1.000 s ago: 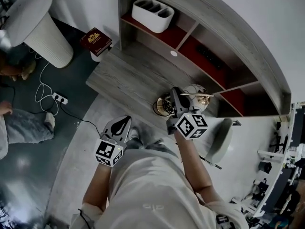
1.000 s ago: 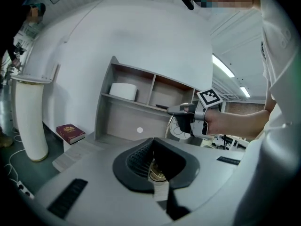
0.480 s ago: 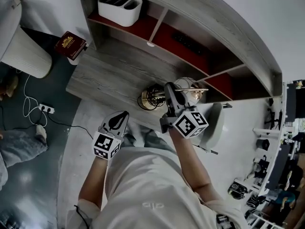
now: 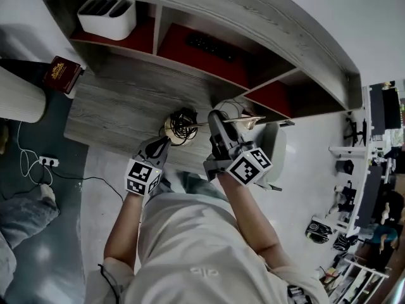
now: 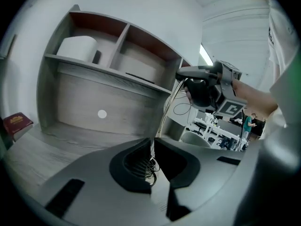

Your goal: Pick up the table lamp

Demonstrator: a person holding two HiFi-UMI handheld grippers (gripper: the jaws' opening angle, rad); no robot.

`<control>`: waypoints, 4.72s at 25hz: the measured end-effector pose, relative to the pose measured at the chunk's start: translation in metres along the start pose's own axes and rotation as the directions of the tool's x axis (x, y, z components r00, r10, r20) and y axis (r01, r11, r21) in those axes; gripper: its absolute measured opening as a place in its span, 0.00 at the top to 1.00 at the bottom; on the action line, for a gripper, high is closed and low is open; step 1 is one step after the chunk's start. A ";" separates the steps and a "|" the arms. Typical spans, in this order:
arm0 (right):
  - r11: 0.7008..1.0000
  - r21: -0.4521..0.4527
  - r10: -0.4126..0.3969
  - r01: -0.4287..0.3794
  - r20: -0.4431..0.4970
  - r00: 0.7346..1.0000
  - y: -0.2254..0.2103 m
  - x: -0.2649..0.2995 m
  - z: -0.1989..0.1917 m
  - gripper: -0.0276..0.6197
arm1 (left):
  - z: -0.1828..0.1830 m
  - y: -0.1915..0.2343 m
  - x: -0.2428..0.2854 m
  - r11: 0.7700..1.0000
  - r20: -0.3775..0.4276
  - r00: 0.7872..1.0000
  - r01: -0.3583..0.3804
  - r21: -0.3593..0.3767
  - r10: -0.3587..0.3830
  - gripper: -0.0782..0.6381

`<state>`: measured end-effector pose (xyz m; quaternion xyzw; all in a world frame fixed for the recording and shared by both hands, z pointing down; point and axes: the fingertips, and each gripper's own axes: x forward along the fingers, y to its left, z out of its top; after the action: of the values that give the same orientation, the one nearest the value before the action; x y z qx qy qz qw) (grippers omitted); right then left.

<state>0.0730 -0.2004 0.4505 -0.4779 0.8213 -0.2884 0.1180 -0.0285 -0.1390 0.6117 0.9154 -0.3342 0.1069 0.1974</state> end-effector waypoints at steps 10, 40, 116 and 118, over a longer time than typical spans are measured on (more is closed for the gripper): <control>0.994 0.107 -0.009 0.003 0.057 0.998 -0.027 -0.032 0.017 0.87 | -0.004 -0.035 0.081 0.983 -0.082 0.989 0.130 0.128 -0.120 0.71; 0.973 0.226 0.021 -0.044 0.104 0.994 -0.053 -0.052 0.031 0.88 | 0.029 -0.055 0.124 0.959 -0.076 0.986 0.165 0.231 -0.151 0.82; 0.803 0.320 0.540 -0.504 -0.030 0.841 0.107 -0.010 -0.001 0.90 | 0.049 -0.003 -0.067 0.936 -0.242 0.920 -0.246 0.253 0.307 0.82; 0.804 0.316 0.539 -0.503 -0.031 0.842 0.106 -0.010 0.000 0.90 | 0.049 -0.003 -0.066 0.937 -0.244 0.921 -0.244 0.251 0.305 0.82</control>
<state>0.0014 -0.1519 0.3876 -0.1923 0.8740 -0.3921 0.2133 -0.0729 -0.1202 0.5453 0.8507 -0.4152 0.2971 0.1252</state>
